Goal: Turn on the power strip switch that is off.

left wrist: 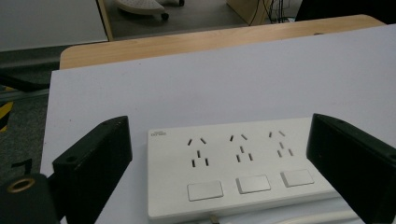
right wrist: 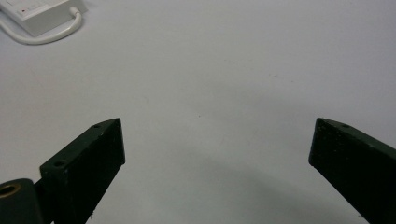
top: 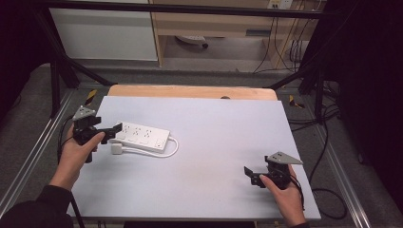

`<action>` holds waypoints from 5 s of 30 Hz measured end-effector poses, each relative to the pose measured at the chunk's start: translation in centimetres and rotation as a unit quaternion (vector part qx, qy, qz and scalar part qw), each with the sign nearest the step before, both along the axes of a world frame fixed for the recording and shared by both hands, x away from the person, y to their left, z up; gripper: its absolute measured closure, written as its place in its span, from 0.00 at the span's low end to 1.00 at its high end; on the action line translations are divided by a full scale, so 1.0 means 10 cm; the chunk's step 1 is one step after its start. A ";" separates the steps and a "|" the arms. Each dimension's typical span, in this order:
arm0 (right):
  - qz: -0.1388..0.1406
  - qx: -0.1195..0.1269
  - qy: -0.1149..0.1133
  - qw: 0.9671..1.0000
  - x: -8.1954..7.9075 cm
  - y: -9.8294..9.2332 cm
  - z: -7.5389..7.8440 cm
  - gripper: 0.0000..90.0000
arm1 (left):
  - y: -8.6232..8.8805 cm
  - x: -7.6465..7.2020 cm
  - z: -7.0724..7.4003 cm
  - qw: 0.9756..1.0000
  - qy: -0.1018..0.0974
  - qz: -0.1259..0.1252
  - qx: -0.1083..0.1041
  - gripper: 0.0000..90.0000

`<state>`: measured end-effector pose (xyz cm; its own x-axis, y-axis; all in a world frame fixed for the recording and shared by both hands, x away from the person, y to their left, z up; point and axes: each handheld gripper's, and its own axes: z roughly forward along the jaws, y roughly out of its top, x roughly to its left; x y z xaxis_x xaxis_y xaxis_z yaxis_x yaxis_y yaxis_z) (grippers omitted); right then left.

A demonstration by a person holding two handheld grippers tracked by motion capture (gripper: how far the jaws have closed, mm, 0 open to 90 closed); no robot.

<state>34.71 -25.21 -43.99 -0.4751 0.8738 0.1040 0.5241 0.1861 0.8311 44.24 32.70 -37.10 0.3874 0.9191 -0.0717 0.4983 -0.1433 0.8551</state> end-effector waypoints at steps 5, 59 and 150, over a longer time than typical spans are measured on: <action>0.000 0.000 0.000 1.000 0.00 0.00 0.00 0.04 | -0.03 0.06 -0.04 1.000 0.005 0.001 0.005 0.09; 0.010 -0.001 0.012 1.000 0.00 0.01 -0.02 0.05 | -0.10 0.25 -0.25 0.999 0.039 -0.003 0.025 0.76; 0.014 -0.002 0.009 1.000 0.00 0.01 -0.01 0.05 | -0.12 0.11 -0.64 0.998 0.047 -0.025 0.014 1.00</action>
<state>34.66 -25.12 -44.07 -0.4969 0.8609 0.1092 0.5336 0.2038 0.8208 45.37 31.52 -43.46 0.4256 0.9009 -0.0846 0.5674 -0.1929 0.8005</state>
